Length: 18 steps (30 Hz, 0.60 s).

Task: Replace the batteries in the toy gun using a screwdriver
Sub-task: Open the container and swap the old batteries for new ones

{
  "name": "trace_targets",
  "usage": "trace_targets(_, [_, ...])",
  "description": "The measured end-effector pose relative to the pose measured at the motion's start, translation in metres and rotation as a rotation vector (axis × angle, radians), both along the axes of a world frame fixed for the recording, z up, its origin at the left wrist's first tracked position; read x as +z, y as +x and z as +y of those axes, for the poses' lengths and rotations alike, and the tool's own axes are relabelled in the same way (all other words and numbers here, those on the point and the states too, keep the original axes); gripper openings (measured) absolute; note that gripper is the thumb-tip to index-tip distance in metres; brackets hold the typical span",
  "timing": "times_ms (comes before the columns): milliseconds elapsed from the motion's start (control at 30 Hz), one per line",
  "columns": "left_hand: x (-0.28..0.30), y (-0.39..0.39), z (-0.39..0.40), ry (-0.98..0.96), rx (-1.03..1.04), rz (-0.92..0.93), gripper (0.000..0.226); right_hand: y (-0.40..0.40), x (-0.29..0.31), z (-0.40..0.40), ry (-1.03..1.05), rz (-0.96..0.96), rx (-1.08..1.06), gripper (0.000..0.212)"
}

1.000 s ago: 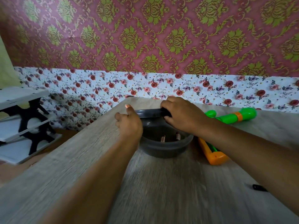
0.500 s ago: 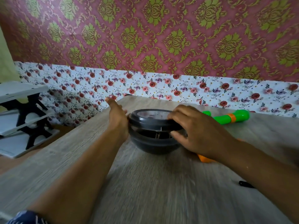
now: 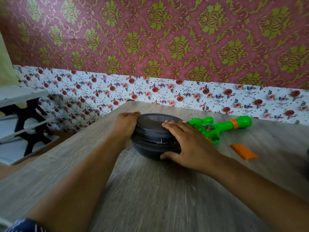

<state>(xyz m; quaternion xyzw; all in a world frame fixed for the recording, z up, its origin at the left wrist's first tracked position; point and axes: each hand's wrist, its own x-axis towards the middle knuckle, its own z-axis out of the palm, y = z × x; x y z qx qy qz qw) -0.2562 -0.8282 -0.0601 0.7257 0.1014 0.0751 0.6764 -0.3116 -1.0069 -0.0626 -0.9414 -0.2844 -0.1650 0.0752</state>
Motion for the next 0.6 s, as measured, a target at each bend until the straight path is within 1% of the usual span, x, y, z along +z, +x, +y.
trace_targets(100, [-0.001,0.001,0.002,-0.009,0.005,0.042,0.023,0.003,-0.012,0.000,-0.023,-0.101,-0.017,0.075])
trace_targets(200, [-0.004,-0.001,0.002,0.028,0.016,0.048,0.024,0.001,-0.019,0.003,-0.046,-0.087,-0.024,0.065])
trace_targets(300, [-0.006,-0.004,0.002,0.021,0.033,0.044,0.025,0.000,-0.018,0.003,-0.042,-0.094,-0.012,0.065])
trace_targets(433, [-0.005,-0.005,0.002,-0.018,0.018,0.061,0.019,0.000,-0.016,0.004,-0.084,-0.119,-0.011,0.061])
trace_targets(500, [-0.003,-0.004,0.001,-0.027,0.042,0.060,0.015,-0.001,-0.015,0.005,-0.071,-0.113,0.001,0.059])
trace_targets(600, [-0.003,-0.005,0.000,-0.069,0.094,0.069,0.016,-0.002,-0.001,0.003,-0.046,-0.018,-0.004,0.064])
